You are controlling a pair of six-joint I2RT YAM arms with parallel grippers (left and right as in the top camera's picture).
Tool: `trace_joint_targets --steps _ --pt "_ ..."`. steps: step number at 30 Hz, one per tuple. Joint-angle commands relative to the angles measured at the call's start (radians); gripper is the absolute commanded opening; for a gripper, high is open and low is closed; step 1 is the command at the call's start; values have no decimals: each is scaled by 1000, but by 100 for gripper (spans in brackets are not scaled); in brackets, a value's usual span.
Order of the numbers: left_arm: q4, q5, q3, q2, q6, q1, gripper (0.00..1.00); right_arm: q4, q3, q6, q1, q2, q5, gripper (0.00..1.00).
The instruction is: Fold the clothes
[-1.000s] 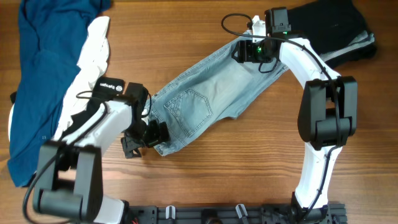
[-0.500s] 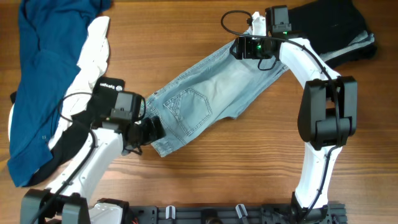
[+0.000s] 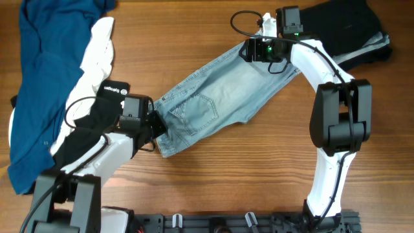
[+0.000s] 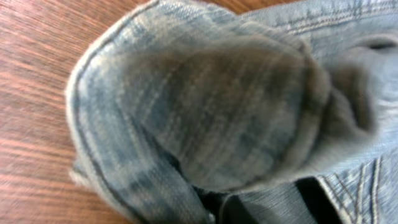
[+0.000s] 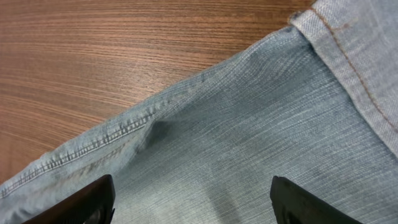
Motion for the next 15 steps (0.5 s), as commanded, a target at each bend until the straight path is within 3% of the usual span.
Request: trace_joint_targets --steps 1,4,7,9,10,12,15 --pt "-34 -3 -64 79 46 16 4 -6 4 13 -3 10 -20 77" --pt "-112 2 -27 -22 101 116 4 -50 14 14 -3 -47 -32 77" --pt "-335 12 103 -185 254 231 4 -97 17 15 -3 -161 -31 77" --pt "-486 11 217 -240 344 285 4 -122 17 36 -3 -202 -32 71" --pt "-573 12 304 -243 409 309 4 -145 17 40 -2 -200 -45 62" --pt "-606 3 377 -232 452 318 4 -184 14 37 8 -180 -70 49" --pt "-604 -32 466 -209 489 324 4 -243 -1 37 18 -149 -132 4"
